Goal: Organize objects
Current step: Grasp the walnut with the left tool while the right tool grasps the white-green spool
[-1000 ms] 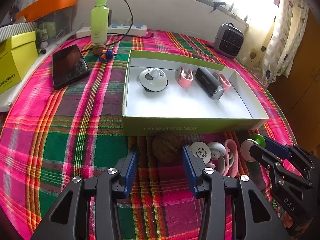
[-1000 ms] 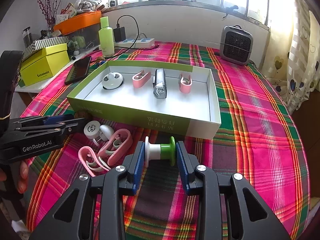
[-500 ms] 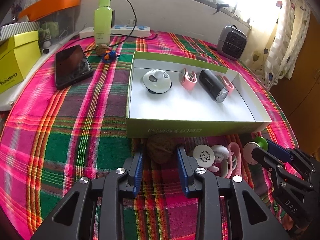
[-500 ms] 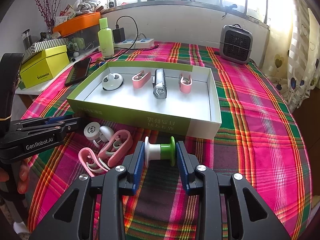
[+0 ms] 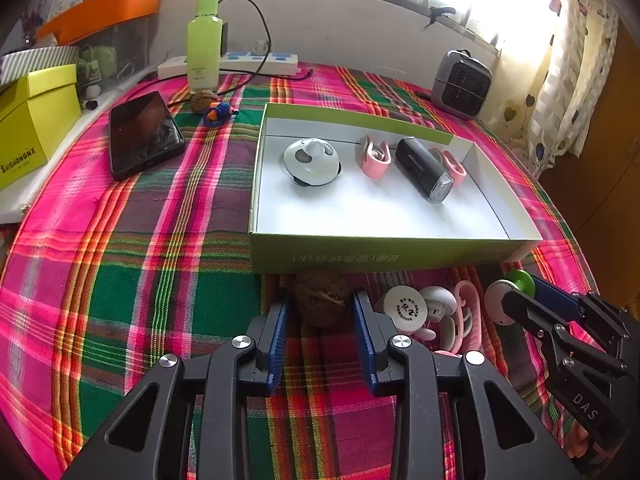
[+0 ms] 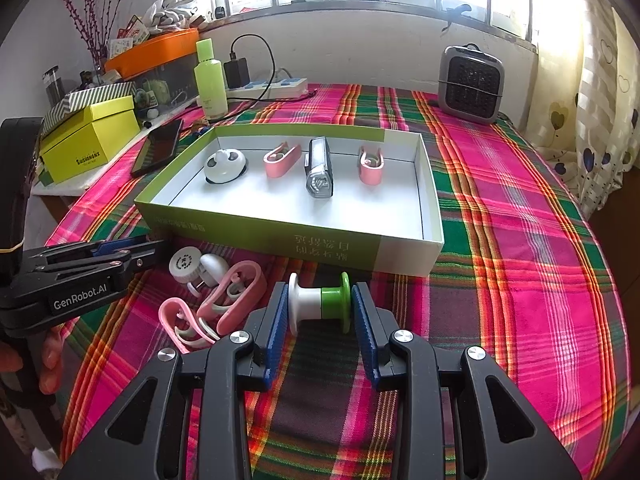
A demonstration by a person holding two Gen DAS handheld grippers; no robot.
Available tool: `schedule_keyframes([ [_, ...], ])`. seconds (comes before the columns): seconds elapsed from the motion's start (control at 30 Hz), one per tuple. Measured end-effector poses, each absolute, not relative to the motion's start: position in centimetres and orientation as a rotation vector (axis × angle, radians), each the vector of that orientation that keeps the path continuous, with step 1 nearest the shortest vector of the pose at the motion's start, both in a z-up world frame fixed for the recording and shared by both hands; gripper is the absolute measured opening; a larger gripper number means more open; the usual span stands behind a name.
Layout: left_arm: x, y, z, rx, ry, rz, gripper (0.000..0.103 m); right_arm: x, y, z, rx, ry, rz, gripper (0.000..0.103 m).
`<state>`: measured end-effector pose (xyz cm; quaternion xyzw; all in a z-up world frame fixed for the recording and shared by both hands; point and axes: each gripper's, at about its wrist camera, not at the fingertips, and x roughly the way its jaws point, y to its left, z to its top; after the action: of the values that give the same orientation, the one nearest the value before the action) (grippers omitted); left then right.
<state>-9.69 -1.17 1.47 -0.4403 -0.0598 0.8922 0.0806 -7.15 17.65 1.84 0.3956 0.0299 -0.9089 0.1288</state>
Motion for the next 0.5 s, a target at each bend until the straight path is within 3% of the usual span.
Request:
schedule_keyframes([
  [0.5,-9.53,-1.13,1.88,-1.291,-0.186,2.672,0.029,-7.04,17.68,1.85,1.148,0.083,-2.644,0.033],
])
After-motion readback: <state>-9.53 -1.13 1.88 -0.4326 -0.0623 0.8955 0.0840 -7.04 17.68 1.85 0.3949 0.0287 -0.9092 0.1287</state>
